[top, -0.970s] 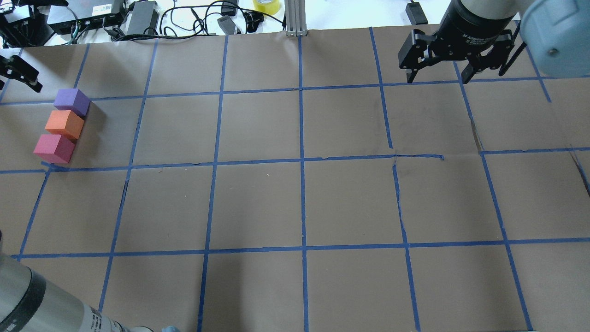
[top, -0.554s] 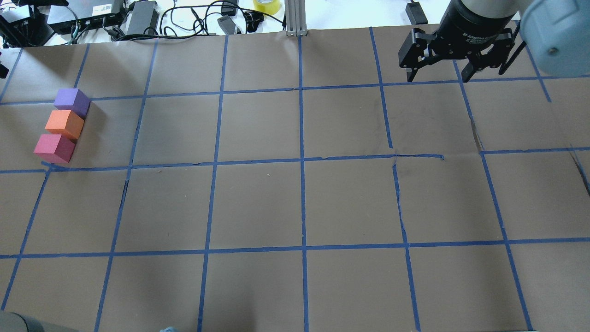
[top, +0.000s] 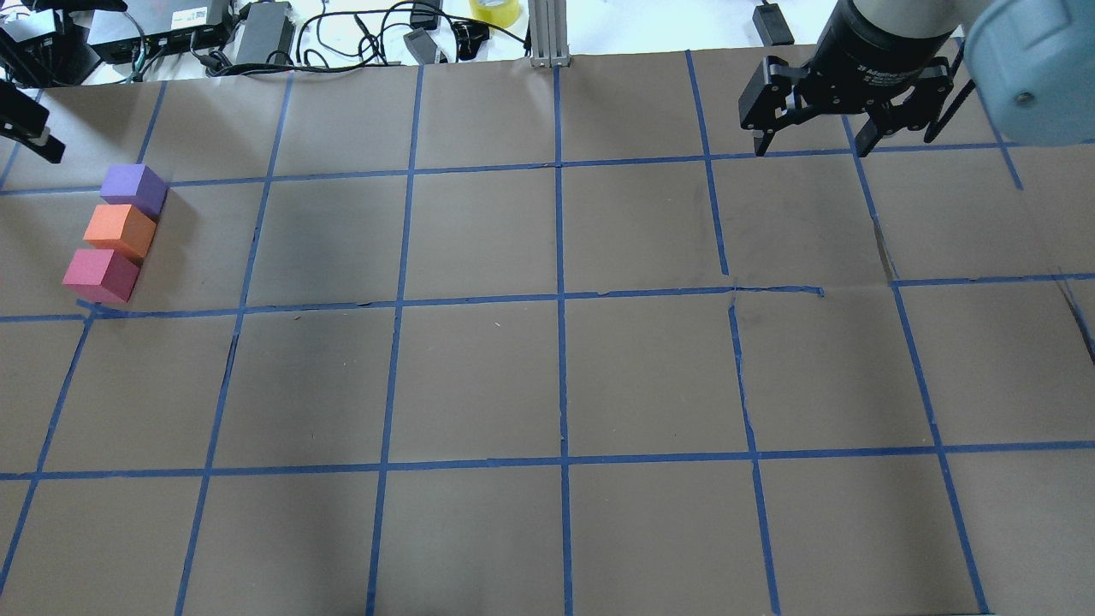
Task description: Arrange blocks in a line
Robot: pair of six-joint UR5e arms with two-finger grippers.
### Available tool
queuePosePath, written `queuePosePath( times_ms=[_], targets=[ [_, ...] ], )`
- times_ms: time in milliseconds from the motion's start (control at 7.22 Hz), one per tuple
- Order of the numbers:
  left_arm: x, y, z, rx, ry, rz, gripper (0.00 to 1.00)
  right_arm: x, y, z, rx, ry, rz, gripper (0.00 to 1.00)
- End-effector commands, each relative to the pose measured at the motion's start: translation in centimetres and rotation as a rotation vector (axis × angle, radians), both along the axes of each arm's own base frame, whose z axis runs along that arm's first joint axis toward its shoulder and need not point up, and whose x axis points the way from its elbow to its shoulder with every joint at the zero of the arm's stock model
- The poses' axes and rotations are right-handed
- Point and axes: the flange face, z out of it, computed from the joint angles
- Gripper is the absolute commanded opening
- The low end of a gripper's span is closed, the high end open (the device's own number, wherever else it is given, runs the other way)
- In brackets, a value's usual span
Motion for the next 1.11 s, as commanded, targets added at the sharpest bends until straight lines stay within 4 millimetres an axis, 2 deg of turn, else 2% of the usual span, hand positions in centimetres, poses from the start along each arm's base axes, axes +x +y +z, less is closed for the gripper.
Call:
queuePosePath(
  times_ms=[0, 139, 277, 554, 970],
  targets=[
    [-10.0, -1.1, 0.1, -0.014, 0.029, 0.065, 1.00, 0.0, 0.0, -0.2, 0.009, -0.004, -0.001, 1.00],
    [-14.1, -1.6, 0.2, -0.054, 0.033, 0.078, 1.00, 0.0, 0.0, -0.2, 0.009, -0.003, -0.001, 1.00],
    [-17.3, -1.5, -0.1, -0.062, -0.022, 0.096, 1.00, -0.1, 0.1, -0.1, 0.007, 0.003, -0.002, 1.00],
    [-24.1, -0.8, -1.4, -0.043, -0.061, 0.100, 1.00, -0.1, 0.1, 0.0, 0.002, 0.005, -0.002, 1.00],
    [-24.7, -0.7, -1.4, -0.043, -0.056, 0.088, 1.00, -0.1, 0.0, 0.2, -0.005, 0.014, -0.002, 1.00]
  ],
)
